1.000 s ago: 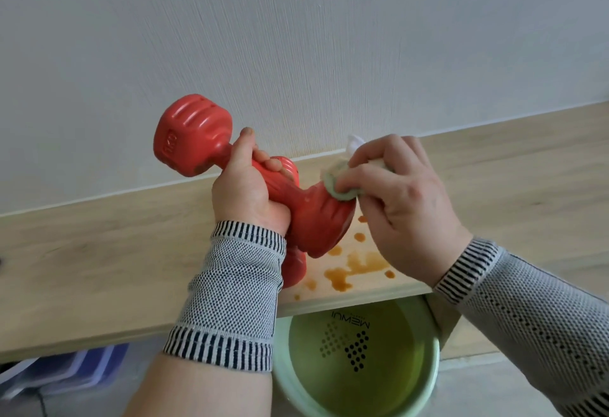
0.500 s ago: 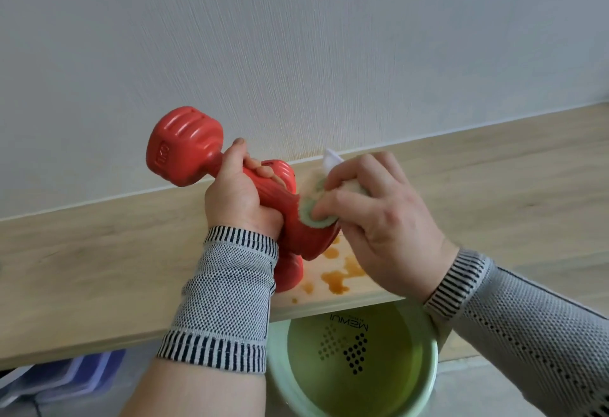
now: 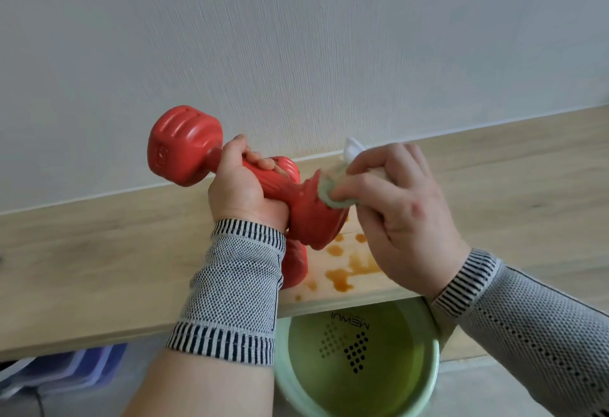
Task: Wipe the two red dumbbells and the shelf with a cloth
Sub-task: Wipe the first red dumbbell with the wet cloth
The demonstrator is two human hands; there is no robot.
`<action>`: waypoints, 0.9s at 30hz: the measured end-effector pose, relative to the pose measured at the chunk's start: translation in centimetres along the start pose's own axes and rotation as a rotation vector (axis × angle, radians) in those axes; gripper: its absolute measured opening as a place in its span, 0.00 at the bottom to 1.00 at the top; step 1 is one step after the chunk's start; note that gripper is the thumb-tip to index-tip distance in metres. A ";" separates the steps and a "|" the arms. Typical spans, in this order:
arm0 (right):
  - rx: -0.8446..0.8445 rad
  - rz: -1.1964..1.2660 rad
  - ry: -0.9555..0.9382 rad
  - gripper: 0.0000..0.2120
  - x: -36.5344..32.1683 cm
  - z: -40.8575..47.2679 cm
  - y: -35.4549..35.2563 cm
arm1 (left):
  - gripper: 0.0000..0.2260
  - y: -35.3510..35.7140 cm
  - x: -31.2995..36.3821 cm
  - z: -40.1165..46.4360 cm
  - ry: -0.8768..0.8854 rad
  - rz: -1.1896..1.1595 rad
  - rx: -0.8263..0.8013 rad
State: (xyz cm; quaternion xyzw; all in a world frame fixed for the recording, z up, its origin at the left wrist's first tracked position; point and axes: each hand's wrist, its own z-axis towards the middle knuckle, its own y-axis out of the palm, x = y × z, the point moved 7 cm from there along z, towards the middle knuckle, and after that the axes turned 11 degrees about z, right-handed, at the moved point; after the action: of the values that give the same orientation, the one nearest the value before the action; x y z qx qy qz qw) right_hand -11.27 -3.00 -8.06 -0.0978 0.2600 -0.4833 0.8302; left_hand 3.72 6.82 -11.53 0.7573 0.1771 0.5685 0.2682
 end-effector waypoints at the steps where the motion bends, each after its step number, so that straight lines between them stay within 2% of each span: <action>1: -0.010 -0.011 -0.040 0.12 -0.6 -0.2 0.3 | 0.15 -0.4 0.0 0.1 0.007 0.009 0.029; 3: -0.021 -0.020 -0.077 0.12 -1.1 -0.4 0.6 | 0.15 -1.0 0.0 0.3 0.013 0.026 0.068; 8: 0.027 -0.041 0.031 0.12 1.0 0.4 -0.2 | 0.15 -1.0 -0.1 0.2 0.018 0.037 0.061; 13: -0.020 -0.012 -0.081 0.13 -0.9 -0.4 0.4 | 0.15 -1.0 -0.3 0.3 -0.012 0.059 0.073; 18: 0.015 -0.003 0.033 0.12 0.7 0.2 -0.3 | 0.16 -0.5 -0.3 -0.1 -0.010 0.012 0.061; 23: -0.006 0.010 -0.071 0.14 -1.0 -0.2 0.0 | 0.15 -0.4 -0.6 0.1 -0.065 -0.042 0.034; 27: 0.048 -0.011 0.094 0.11 2.0 0.4 -0.8 | 0.13 0.0 -0.2 -0.5 -0.012 -0.032 0.033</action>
State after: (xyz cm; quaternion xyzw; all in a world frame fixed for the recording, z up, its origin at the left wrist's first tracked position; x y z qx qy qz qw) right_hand -10.88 -5.18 -8.03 -0.0564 0.2864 -0.4983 0.8164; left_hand 3.20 6.79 -11.61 0.7622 0.1970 0.5564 0.2658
